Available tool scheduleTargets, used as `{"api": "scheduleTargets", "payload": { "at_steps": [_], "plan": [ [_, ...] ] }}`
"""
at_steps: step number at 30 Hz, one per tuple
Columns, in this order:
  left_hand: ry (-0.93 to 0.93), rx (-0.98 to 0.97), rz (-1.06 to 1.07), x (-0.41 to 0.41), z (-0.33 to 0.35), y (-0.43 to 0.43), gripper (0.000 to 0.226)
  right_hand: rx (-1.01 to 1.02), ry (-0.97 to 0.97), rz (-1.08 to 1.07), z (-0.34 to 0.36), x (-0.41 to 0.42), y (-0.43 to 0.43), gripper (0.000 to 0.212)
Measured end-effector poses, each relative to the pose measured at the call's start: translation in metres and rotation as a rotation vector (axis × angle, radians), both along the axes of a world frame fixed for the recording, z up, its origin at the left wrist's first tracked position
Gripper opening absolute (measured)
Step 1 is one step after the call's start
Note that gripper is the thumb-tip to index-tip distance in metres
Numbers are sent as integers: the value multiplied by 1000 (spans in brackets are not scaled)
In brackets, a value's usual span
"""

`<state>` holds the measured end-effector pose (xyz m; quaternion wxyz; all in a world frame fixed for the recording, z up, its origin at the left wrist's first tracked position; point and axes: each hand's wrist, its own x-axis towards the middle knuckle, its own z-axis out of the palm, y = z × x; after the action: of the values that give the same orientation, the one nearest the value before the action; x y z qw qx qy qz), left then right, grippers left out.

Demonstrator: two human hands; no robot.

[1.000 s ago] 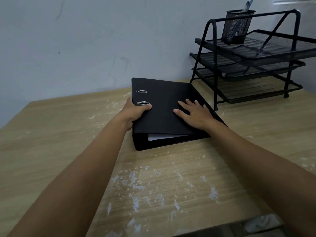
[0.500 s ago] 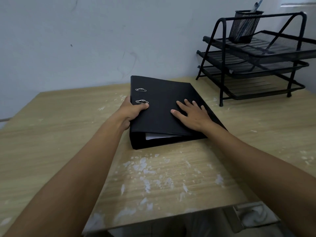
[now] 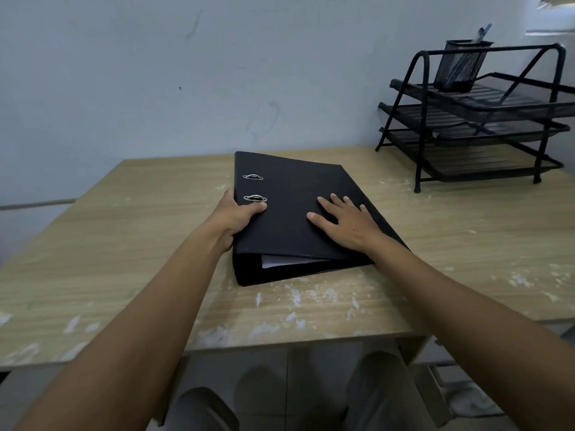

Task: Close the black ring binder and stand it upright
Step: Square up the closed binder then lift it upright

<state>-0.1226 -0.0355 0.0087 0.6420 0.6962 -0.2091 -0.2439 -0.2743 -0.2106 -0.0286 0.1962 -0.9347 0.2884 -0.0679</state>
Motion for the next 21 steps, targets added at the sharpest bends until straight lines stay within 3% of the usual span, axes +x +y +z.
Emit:
{"api": "scheduleTargets", "payload": {
  "at_steps": [14, 18, 21],
  "plan": [
    [-98, 47, -75, 18, 3, 4, 49, 62, -66, 31, 13, 4, 16, 82],
    [-188, 116, -232, 43, 7, 1, 65, 37, -72, 53, 20, 15, 35, 85],
    [-300, 209, -223, 58, 8, -7, 87, 25, -68, 48, 26, 22, 49, 86]
  ]
}}
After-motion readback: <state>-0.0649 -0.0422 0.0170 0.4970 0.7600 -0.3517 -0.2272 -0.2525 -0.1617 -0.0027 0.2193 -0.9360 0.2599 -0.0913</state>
